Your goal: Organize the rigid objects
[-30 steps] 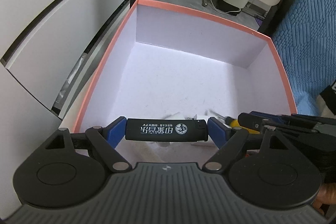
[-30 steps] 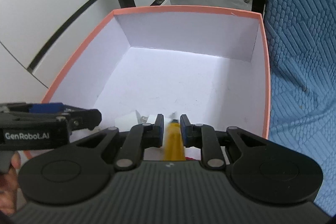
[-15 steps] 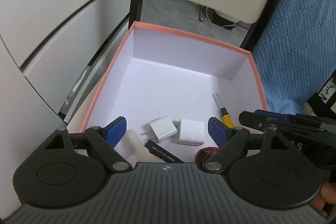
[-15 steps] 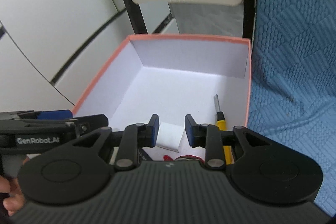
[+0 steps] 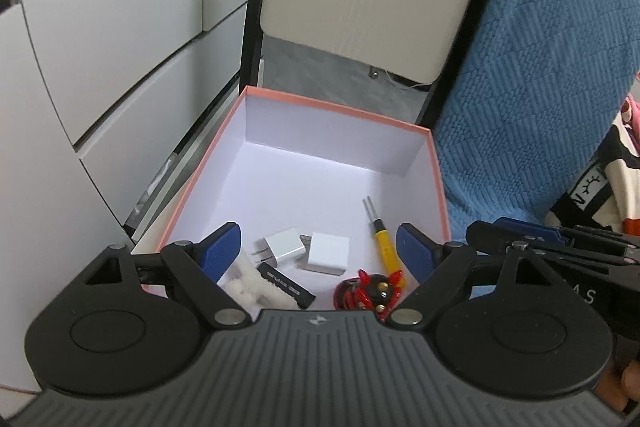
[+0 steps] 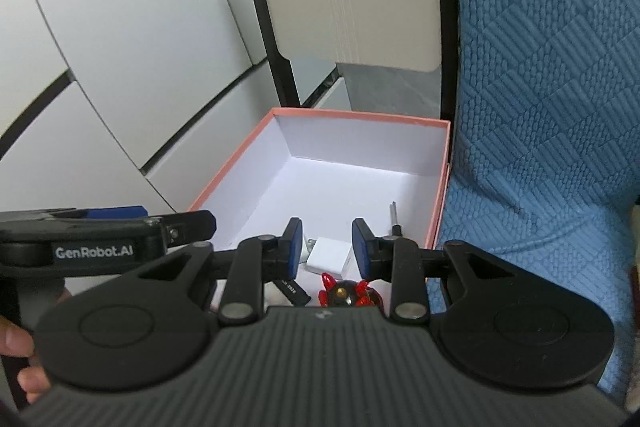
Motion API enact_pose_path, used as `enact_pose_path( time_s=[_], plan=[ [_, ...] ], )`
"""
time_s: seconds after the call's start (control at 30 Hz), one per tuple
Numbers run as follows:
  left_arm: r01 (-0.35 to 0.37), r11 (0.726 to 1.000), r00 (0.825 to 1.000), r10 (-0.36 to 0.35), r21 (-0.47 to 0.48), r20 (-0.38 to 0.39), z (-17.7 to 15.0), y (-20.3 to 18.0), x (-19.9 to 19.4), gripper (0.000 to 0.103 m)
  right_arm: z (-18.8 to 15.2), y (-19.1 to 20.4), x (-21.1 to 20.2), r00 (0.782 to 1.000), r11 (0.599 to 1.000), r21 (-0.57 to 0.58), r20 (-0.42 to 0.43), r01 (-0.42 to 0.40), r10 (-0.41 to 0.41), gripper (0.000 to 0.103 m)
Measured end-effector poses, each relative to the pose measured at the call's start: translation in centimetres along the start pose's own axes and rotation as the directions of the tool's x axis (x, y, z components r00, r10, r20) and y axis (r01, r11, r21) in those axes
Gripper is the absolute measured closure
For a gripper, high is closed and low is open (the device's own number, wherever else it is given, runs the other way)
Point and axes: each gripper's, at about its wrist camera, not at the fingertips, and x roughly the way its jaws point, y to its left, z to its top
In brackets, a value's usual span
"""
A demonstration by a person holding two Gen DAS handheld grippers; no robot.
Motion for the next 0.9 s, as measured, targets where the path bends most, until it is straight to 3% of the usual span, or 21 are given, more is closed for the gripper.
enact_pose_path(
  time_s=[0.3,0.9],
  plan=[
    [-0.014,1.0,0.999,0.014,0.004,0.045,-1.8,-2.5,-4.9,0.015,-1.5,-0.4,-5.3,0.998,1.0,-0.012,0.055,-0.015,0.016,0.071],
    [-0.029,0.999,0.997,0.027,0.02,0.072,-6.2,-4.1,-10.2,0.015,-6.0,-2.1,-10.7,0.996,1.0,-0.021,0.088,-0.022,0.024,0.071]
  ],
)
